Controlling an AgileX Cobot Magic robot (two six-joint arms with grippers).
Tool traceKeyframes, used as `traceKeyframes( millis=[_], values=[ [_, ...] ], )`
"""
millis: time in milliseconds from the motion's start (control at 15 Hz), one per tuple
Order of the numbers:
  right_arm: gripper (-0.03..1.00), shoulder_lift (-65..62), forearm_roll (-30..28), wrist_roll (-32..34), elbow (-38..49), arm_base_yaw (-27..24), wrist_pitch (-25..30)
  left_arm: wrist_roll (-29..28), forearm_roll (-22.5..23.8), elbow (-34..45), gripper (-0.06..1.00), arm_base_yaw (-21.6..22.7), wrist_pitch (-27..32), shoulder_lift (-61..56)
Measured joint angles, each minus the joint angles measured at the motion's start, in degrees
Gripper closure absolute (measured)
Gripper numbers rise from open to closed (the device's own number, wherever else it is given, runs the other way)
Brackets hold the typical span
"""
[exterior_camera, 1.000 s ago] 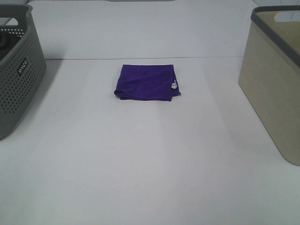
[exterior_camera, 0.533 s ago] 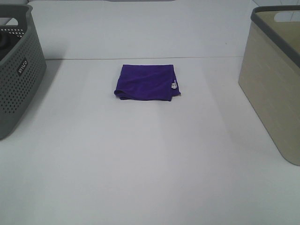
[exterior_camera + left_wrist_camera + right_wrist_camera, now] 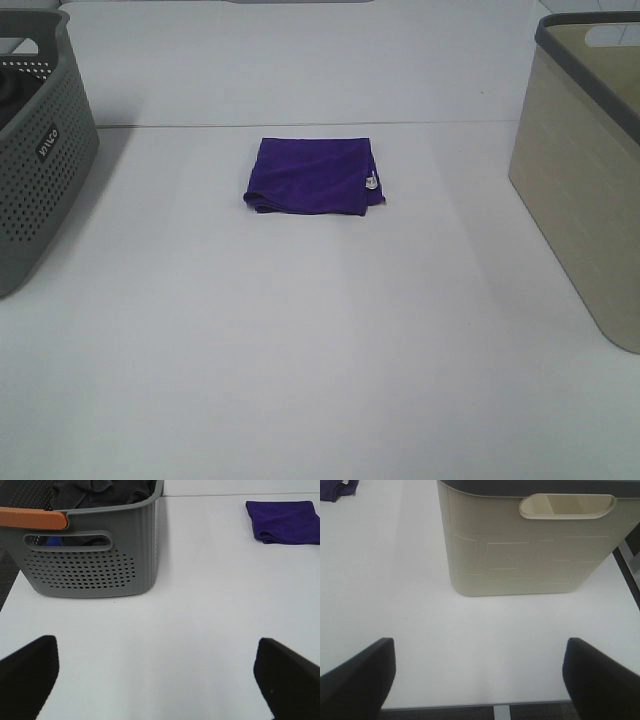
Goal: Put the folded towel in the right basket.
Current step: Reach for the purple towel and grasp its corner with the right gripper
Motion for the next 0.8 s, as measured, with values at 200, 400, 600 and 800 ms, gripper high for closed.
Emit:
traceKeyframes(
  millis=[200,400,600,800],
  values=[
    [0.09,0.0,0.0,0.0,0.0,0.0,0.0,0.0,0.0,0.0,-0.05,0.0,0.0,0.0],
    [0.09,0.0,0.0,-0.92,0.0,0.0,0.0,0.0,0.0,0.0,-0.05,0.0,0.0,0.0],
    [0.09,8.82,0.57,-1.26,-7.51,0.0,1.83,0.0,0.0,0.0,-0.05,0.0,0.0,0.0],
    [0.09,28.3,3.38,-0.86,-22.17,0.0,6.25,0.0,0.0,0.0,-0.05,0.0,0.0,0.0]
  ],
)
